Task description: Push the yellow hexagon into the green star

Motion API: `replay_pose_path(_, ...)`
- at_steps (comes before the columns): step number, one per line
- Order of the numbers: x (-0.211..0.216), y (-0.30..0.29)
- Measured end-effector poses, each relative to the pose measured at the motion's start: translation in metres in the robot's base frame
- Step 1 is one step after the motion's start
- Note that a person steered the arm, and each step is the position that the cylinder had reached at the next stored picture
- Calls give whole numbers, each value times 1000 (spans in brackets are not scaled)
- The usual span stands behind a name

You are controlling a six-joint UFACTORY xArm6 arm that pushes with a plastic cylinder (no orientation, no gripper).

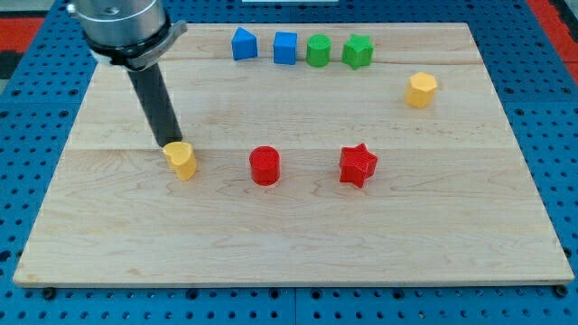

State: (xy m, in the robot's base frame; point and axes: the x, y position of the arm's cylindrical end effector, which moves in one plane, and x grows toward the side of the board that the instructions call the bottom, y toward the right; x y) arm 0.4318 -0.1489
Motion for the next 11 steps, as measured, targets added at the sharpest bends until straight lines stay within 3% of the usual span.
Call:
replay_pose_path(3,3,23)
replay_pose_path(4,-24,105)
replay_pose_path(6,-24,288)
replay_pose_path(7,-57,341)
replay_pose_path(8,-111,337)
replay_pose_path(10,-139,366)
replay_pose_path(11,-135,313)
